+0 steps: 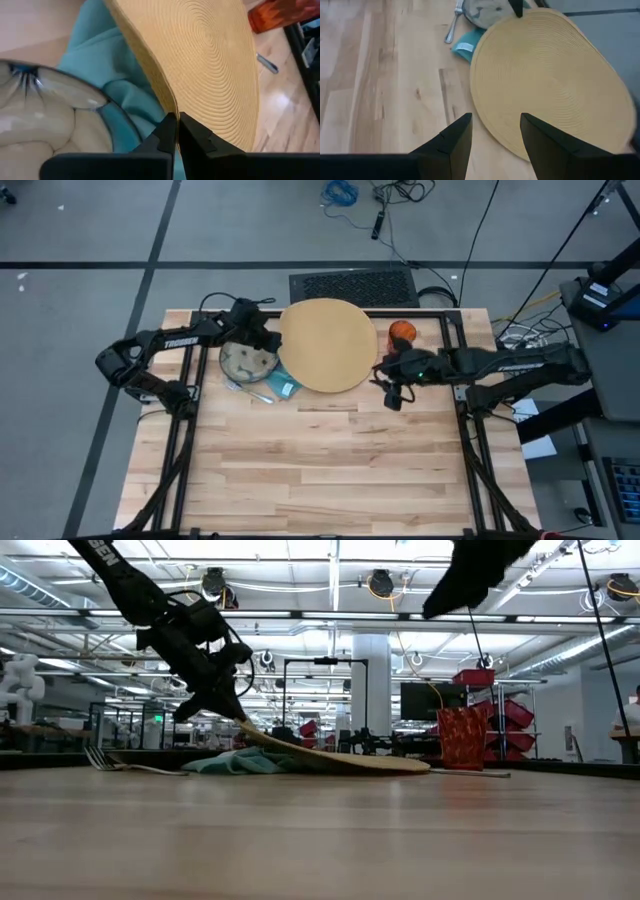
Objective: Set table place
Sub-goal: Move the brown mat to the center of the table
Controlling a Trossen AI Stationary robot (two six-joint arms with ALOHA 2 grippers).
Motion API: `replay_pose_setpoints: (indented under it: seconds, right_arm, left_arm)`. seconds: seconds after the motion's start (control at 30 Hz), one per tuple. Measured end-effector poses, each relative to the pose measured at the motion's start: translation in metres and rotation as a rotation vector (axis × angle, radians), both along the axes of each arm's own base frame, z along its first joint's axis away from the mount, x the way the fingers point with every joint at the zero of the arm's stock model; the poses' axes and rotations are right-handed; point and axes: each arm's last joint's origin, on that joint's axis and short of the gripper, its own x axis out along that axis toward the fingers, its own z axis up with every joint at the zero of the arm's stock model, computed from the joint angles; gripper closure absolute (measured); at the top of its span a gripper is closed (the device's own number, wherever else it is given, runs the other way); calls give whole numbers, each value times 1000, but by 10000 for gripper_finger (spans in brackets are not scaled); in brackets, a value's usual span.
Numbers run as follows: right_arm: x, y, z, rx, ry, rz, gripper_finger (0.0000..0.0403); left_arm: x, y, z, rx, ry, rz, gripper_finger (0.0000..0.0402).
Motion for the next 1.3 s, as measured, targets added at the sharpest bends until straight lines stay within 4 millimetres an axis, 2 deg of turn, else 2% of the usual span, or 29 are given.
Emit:
replay_pose_setpoints:
  seconds: [0.23, 0.4, 0.5, 0.67, 0.73, 0.83, 0.97, 1.3]
  right_arm:
    - [12, 1, -76, 55, 67, 87, 243]
    - [27, 1, -107, -34, 182, 166, 243]
    - [36, 0, -126, -102, 247, 137, 243]
    - [48, -2, -158, -334, 367, 39, 243]
    - [54, 0, -168, -405, 379, 52, 243]
    - [61, 7, -178, -424, 355, 109, 243]
    - [67, 18, -181, -432, 324, 151, 243]
    - [79, 33, -161, -400, 292, 207, 243]
  left_arm:
    - [12, -8, 3, 12, -41, -37, 401]
    - [20, -15, 5, 14, -73, -63, 401]
    - [28, -20, 9, 17, -124, -88, 401]
    - [36, -27, 14, 10, -187, -119, 401]
    - [37, -28, 14, 3, -188, -126, 401]
    - [37, -29, 13, 5, -174, -136, 401]
    - [33, -24, 13, 18, -174, -115, 401]
    - [24, -11, 13, 58, -157, -66, 401]
